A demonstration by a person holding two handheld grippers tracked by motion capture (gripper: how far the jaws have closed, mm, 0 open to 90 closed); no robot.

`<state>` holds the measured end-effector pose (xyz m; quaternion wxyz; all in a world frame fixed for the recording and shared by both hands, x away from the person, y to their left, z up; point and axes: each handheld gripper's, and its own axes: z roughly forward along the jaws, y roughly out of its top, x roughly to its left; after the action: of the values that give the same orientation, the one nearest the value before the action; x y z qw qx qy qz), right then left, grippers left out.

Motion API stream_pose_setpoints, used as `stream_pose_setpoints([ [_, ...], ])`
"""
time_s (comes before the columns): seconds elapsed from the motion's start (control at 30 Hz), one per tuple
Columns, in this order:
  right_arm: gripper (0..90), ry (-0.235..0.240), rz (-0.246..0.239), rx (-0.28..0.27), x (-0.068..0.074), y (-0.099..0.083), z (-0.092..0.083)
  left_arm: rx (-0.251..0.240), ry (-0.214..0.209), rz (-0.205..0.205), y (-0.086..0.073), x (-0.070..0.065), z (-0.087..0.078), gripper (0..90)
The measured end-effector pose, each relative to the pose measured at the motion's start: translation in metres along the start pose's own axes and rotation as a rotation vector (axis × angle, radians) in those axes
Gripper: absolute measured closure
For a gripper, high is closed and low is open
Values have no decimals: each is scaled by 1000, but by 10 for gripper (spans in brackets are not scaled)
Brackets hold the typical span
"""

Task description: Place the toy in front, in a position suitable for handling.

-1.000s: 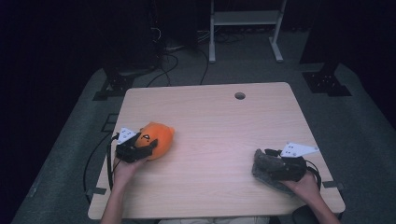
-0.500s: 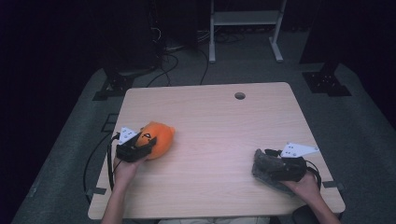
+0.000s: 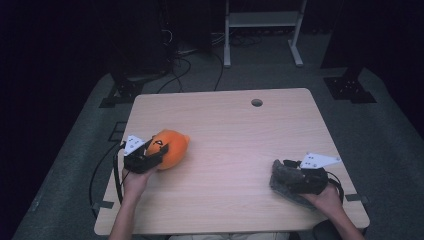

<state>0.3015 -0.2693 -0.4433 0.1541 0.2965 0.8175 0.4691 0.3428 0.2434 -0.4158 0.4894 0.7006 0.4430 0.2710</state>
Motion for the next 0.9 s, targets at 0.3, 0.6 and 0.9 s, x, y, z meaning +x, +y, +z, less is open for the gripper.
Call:
stream_pose_setpoints([
  [0.3,286,-1,-1,-2,0,0,0,-41,-57,21,10,-18,-3,412],
  [0.6,281,-4,0,-2,-1,0,0,-59,-112,47,16,-38,-3,411],
  [0.9,281,-5,0,-3,-1,0,0,-56,-169,90,19,-60,2,411],
])
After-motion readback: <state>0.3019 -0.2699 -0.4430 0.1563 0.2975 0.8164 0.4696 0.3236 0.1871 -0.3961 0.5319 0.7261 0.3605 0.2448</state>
